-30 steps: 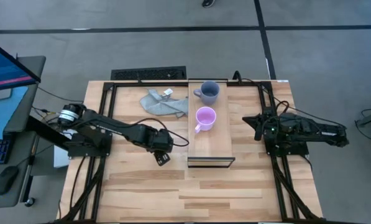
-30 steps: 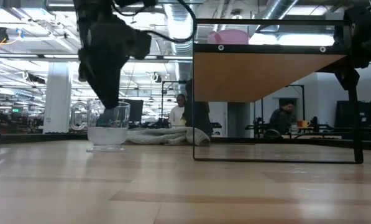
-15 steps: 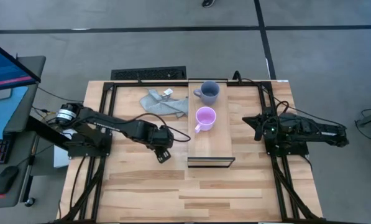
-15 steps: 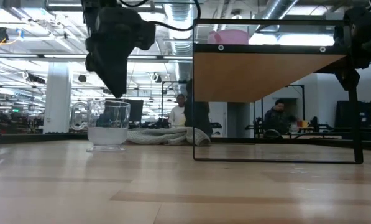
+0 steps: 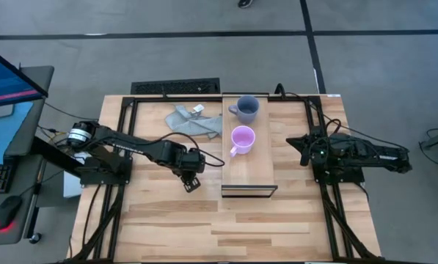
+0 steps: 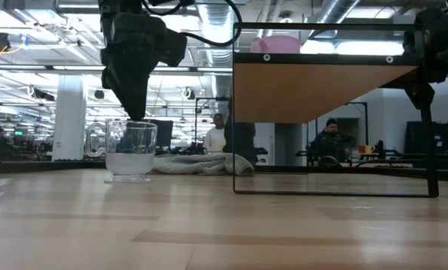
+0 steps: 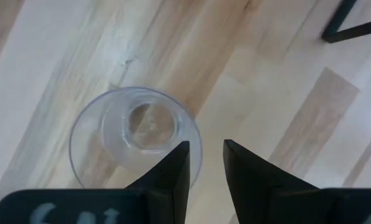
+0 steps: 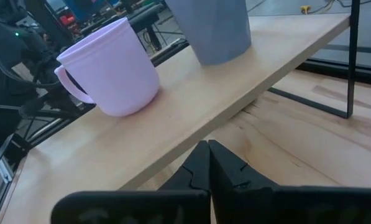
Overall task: Stack small to large cups/mugs on shelf
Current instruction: Put the transparent mug on the shelf
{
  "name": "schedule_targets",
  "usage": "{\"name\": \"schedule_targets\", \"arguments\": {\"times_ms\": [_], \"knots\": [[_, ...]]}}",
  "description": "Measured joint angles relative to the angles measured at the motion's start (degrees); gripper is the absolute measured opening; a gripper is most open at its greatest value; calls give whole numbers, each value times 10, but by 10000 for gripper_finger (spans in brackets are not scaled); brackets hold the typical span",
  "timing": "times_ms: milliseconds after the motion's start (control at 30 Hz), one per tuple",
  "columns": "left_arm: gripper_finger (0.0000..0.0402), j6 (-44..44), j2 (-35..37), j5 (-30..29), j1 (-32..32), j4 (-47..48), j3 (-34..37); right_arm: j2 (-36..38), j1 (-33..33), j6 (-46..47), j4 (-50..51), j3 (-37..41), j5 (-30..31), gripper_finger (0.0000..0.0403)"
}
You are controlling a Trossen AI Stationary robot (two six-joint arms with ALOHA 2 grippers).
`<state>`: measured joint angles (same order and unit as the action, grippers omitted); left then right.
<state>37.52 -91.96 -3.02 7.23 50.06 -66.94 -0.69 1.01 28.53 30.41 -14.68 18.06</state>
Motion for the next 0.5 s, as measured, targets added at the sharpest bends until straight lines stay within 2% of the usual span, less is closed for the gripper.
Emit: {"name": "schedule_targets", "arguments": {"times_ms": [500], "knots": [[87,13,0,-10,-1,-7,33,0,0,0,0,0,0,16]]}}
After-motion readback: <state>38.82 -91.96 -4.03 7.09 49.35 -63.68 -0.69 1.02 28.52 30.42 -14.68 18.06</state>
